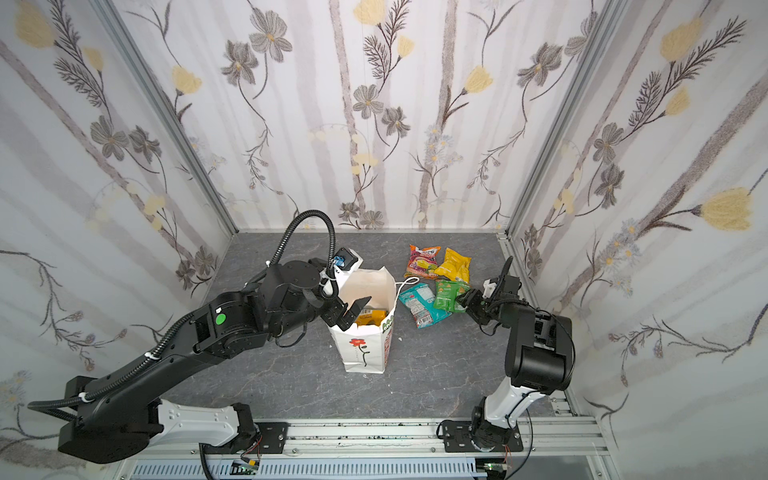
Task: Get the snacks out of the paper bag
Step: 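Lower the green chip pack beside the teal pack and open the right gripper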
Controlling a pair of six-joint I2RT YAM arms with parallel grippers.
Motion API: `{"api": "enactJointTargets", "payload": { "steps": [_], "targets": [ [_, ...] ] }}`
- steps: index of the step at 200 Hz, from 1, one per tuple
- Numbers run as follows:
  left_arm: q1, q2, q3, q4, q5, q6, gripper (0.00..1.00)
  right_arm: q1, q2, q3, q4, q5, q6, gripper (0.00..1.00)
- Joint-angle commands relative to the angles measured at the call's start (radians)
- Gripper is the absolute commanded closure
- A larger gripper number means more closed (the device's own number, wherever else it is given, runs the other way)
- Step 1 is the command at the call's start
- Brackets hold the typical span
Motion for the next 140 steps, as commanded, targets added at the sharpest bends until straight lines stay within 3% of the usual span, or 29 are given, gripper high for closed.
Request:
{"api": "enactJointTargets", "payload": {
  "steps": [1,40,80,103,140],
  "targets": [
    [-0.003,0.000,0.010,0.037,-0.010,-0.002,0.00,0.014,-0.021,0.011,-0.059,0.136,-0.051,0.28],
    [-0.007,0.029,0.035,0.035,-0.001,-0.024,0.00,0.048,-0.105,-0.013,-0.098,0.264,-0.055,0.18],
    [-0.007,0.096,0.107,-0.024,-0.060,-0.077,0.00,0.064,-0.322,-0.018,-0.145,0.283,-0.044,0.14],
    [-0.002,0.137,0.148,-0.062,-0.107,-0.140,0.00,0.094,-0.481,0.015,-0.183,0.248,-0.035,0.12],
    [0.028,0.171,0.178,-0.082,-0.097,-0.224,0.04,0.176,-0.679,0.143,-0.254,0.126,-0.017,0.10]
  ]
}}
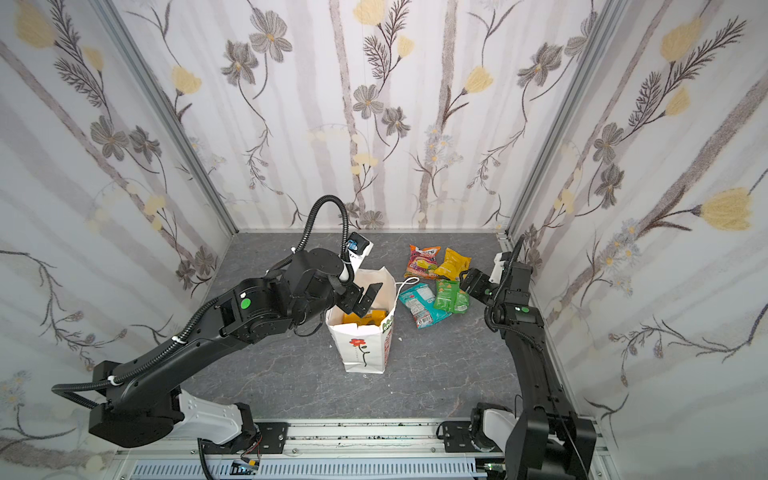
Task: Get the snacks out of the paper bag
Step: 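Lower the green chip pack beside the teal pack and open the right gripper, then bring the right gripper back beside the bag while the left gripper lowers into the bag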
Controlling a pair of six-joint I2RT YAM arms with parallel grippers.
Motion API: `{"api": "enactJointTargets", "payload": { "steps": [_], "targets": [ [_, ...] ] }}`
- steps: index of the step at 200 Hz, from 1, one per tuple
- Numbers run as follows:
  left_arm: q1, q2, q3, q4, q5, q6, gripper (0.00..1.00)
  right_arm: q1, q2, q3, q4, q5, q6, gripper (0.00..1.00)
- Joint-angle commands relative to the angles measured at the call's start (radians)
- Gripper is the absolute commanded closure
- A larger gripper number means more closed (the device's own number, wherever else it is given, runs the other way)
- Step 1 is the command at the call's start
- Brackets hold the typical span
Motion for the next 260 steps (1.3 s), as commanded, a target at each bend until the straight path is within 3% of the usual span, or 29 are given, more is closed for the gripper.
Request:
{"api": "enactJointTargets", "payload": {
  "steps": [1,27,89,147,209,260],
  "targets": [
    [0.016,0.014,0.013,-0.025,-0.022,-0.080,0.04,0.045,-0.085,0.068,-0.042,-0.097,0.017,0.10],
    [0.053,0.027,0.020,-0.041,0.019,-0.143,0.11,0.112,-0.154,0.145,-0.072,-0.192,0.018,0.01],
    [0.145,0.069,0.025,-0.104,0.224,-0.281,0.20,0.304,-0.170,0.325,-0.169,-0.463,-0.007,0.01],
    [0.166,0.192,0.086,-0.219,0.304,-0.346,0.38,0.502,-0.052,0.581,-0.515,-0.317,-0.191,0.01],
    [0.172,0.249,0.004,-0.154,0.356,-0.342,0.39,0.552,-0.054,0.568,-0.502,-0.225,-0.189,0.01],
    [0.178,0.258,-0.099,-0.101,0.375,-0.314,0.39,0.552,-0.053,0.557,-0.496,-0.215,-0.197,0.01]
  ]
}}
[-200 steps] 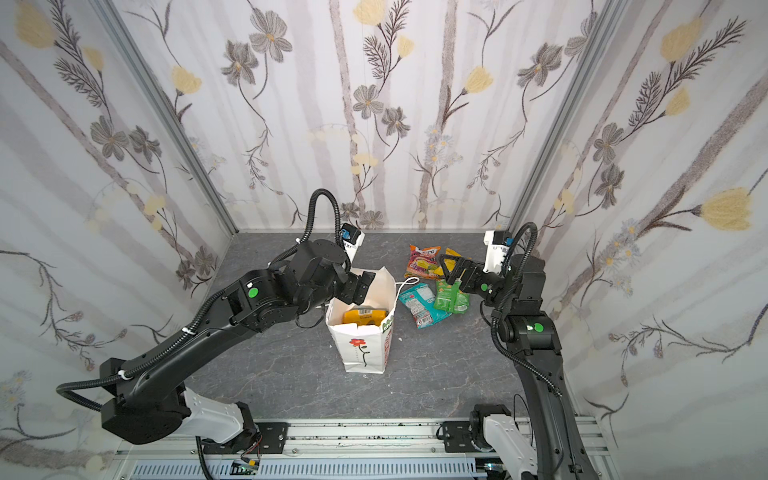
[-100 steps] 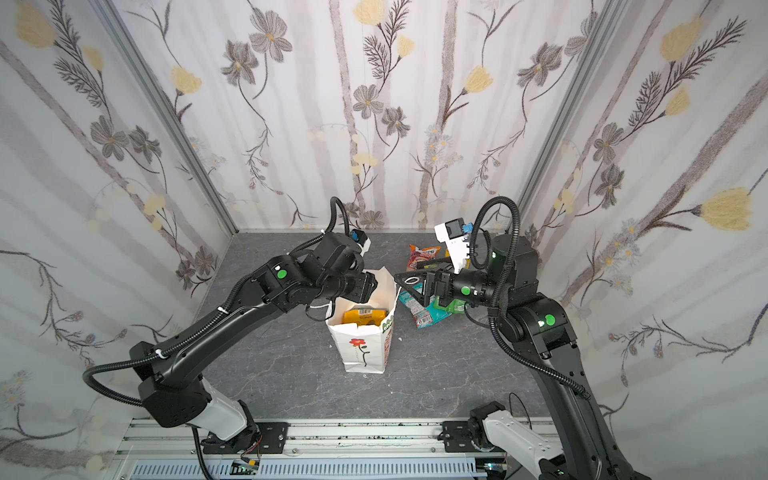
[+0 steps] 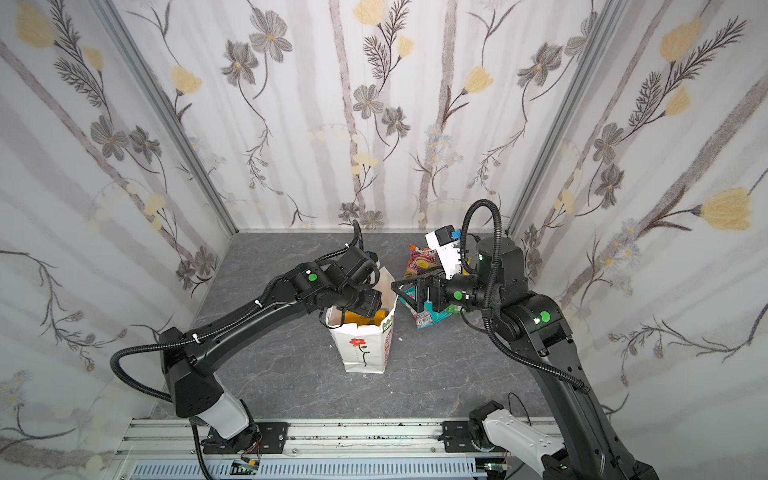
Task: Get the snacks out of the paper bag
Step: 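Bring the right gripper back beside the bag while the left gripper lowers into the bag, then reach the left gripper deep into the bag and close on the yellow pack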
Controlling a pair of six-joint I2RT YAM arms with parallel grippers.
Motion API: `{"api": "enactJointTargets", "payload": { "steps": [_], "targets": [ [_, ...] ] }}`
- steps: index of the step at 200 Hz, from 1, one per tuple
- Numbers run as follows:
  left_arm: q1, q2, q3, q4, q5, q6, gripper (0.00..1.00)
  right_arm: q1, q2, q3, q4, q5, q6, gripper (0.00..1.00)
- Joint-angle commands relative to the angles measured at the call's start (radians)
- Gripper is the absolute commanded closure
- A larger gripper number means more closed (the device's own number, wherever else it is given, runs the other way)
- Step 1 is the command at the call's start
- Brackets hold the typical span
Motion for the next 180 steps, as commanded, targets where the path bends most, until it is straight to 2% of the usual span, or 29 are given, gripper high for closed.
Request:
{"api": "enactJointTargets", "payload": {
  "steps": [1,110,180],
  "targets": [
    [0.005,0.012,-0.024,0.039,0.014,0.017,0.39,0.002,0.002,-0.009,0.009,0.018,-0.019,0.01],
    [0.007,0.054,-0.123,0.111,0.036,0.058,0.39,0.002,0.003,-0.031,0.006,0.027,-0.038,0.01],
    [0.017,0.108,-0.102,0.088,-0.026,0.031,0.29,0.002,-0.003,-0.044,-0.006,0.037,-0.047,0.01]
  ]
}}
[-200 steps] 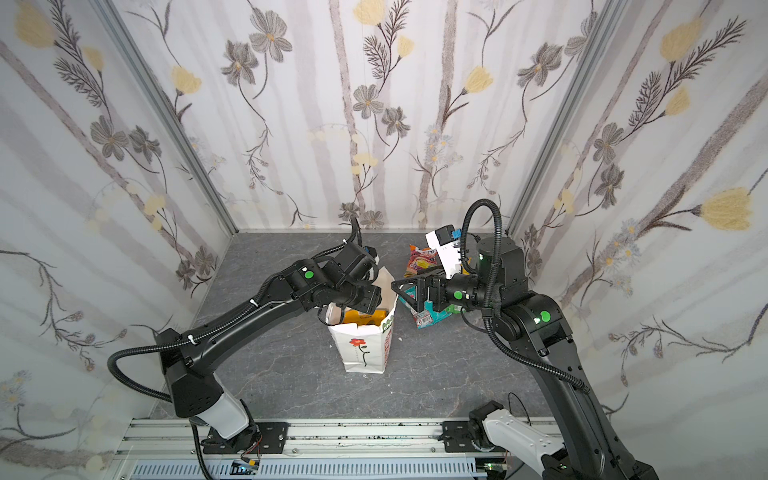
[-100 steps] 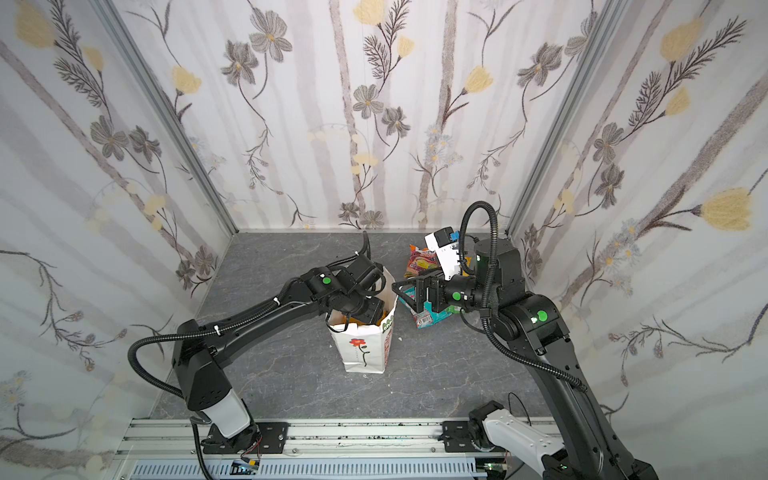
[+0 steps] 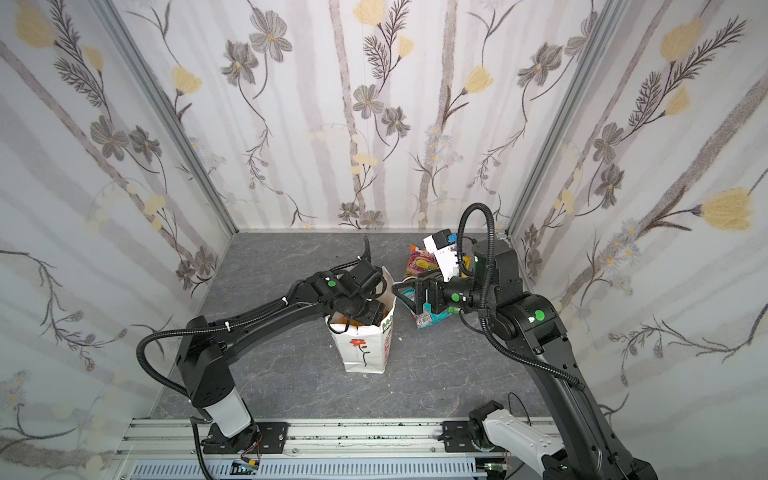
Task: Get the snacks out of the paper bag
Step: 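Reach the left gripper deep into the bag and close on the yellow pack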
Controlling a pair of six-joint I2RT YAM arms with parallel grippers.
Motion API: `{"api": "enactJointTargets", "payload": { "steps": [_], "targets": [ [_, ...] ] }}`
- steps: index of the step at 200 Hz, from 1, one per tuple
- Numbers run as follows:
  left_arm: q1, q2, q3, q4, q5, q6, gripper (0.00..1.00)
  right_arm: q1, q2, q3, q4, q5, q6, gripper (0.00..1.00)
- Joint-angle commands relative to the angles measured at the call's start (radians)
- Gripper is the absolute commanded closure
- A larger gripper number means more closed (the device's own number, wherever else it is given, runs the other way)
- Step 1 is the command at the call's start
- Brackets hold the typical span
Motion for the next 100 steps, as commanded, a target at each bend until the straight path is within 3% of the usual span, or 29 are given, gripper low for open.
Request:
{"api": "enactJointTargets", "payload": {
  "steps": [1,100],
  "targets": [
    [0.002,0.025,0.020,-0.013,-0.030,-0.005,0.28,0.001,-0.003,-0.003,-0.003,0.019,-0.020,0.01],
    [0.007,0.057,-0.002,-0.011,0.012,0.012,0.19,0.001,-0.010,0.002,0.003,0.037,-0.022,0.01]
  ]
}}
